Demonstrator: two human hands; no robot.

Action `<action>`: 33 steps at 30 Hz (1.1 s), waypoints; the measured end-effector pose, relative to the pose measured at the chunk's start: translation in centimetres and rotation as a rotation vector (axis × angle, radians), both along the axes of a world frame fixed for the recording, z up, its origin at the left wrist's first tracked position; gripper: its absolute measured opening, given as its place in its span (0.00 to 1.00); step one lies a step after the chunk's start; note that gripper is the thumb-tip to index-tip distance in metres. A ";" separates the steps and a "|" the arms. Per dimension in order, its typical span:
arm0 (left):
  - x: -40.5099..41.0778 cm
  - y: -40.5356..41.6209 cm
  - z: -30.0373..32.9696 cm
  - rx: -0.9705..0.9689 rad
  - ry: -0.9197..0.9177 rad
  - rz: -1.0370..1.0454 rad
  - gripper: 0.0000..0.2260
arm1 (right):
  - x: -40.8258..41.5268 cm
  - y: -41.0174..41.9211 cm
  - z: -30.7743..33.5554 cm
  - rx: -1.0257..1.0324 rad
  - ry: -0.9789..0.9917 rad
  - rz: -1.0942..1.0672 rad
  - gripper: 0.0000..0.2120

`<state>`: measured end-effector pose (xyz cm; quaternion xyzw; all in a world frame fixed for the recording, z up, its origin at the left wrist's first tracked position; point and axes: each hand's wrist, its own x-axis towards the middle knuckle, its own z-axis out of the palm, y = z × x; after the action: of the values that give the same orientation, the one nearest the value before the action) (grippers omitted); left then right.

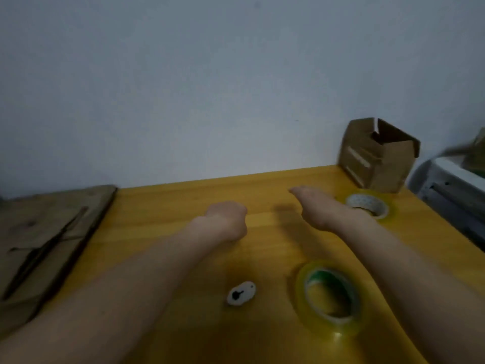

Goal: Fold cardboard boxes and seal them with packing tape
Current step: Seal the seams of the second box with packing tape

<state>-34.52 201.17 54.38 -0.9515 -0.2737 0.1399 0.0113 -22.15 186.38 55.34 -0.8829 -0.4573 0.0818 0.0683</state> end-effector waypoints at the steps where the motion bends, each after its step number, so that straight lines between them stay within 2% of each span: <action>1: -2.9 1.2 0.3 0.000 -0.013 0.045 0.18 | -2.1 1.4 0.0 0.003 -0.003 0.041 0.23; 7: -20.9 8.0 0.8 -0.012 -0.125 0.343 0.25 | -15.6 9.0 -0.5 0.039 0.044 0.265 0.27; 12: -32.4 13.2 -0.4 0.036 -0.325 0.546 0.31 | -25.8 15.2 -1.2 0.019 0.131 0.411 0.28; 16: -38.0 16.9 -1.9 0.117 -0.325 0.621 0.42 | -32.2 19.6 -1.7 0.008 0.204 0.450 0.30; 21: -40.6 19.4 -3.9 -0.016 -0.249 0.690 0.48 | -37.3 23.7 -2.9 -0.033 0.286 0.452 0.31; 25: -41.1 20.1 -5.2 0.062 -0.159 0.630 0.46 | -38.6 25.8 -4.5 0.002 0.373 0.373 0.26; 29: -42.2 21.0 -5.5 0.225 -0.168 0.545 0.34 | -39.1 27.2 -5.5 0.053 0.358 0.311 0.25; 33: -42.5 22.0 -6.3 0.135 -0.237 0.446 0.31 | -40.1 28.2 -5.9 0.018 0.371 0.370 0.25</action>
<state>-77.06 223.15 48.10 -0.8744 -0.4850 0.0081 0.0113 -62.29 214.60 49.46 -0.7536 -0.5912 0.2493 0.1429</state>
